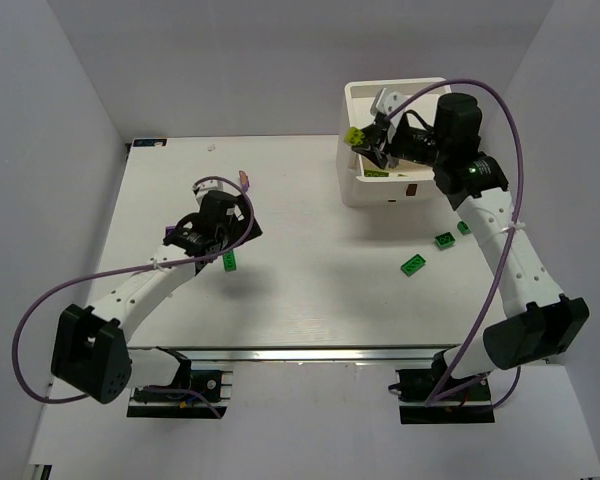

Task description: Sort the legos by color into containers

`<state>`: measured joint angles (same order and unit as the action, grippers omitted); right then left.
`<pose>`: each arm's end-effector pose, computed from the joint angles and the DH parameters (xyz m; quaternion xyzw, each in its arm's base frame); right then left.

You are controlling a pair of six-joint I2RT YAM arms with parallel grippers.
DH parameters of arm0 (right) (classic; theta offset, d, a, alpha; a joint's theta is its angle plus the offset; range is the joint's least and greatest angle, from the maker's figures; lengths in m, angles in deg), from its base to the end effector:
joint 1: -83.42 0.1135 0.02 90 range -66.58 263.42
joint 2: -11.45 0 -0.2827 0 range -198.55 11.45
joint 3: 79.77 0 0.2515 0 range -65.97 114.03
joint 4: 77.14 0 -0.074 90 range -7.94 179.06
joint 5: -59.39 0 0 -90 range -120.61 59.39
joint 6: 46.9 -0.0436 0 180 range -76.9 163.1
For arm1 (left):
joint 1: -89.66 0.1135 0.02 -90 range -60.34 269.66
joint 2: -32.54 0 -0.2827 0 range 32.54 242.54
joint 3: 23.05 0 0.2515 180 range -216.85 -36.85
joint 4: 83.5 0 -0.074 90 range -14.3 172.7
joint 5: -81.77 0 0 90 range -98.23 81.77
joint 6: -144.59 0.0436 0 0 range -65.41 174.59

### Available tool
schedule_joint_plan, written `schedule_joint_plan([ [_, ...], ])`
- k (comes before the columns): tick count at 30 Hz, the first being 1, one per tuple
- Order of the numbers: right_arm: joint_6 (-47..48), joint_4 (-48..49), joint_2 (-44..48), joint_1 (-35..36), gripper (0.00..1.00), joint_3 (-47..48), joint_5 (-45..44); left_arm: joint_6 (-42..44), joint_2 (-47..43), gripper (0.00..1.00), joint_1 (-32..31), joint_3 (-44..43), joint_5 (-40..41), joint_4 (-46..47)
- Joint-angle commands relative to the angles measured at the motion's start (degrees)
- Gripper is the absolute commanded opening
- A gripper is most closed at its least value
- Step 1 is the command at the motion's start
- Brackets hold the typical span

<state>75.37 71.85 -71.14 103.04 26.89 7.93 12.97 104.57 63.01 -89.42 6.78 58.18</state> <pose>0.2928 0.1332 0.4834 -0.5059 0.5397 0.1766 0.6493 0.2433 -0.1095 0.2770 -0.1695 0.8981 -0.1180 0.3882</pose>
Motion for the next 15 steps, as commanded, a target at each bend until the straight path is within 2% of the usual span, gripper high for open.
schedule_joint_plan([
  [1,8.41,-6.69,-1.52,-4.93,0.0,-1.89,-5.05,1.63,2.49,0.98,1.08,-4.45,-4.45,3.68],
  [4,14.12,-8.62,-2.75,-8.89,0.0,-1.28,-6.2,2.78,5.22,0.98,2.22,-6.74,-5.51,4.12],
  [7,16.06,-9.94,-4.86,-12.66,0.0,-0.05,-5.68,3.57,6.89,0.98,3.45,-8.33,-5.95,3.86],
  [12,22.38,-16.08,-9.43,-14.25,0.0,3.2,-4.01,4.1,9.26,0.98,6.17,-10.79,-6.65,3.16],
  [15,25.47,-18.99,-11.71,-14.43,0.09,4.52,-4.18,3.92,11.28,0.98,7.49,-12.37,-6.57,1.84],
])
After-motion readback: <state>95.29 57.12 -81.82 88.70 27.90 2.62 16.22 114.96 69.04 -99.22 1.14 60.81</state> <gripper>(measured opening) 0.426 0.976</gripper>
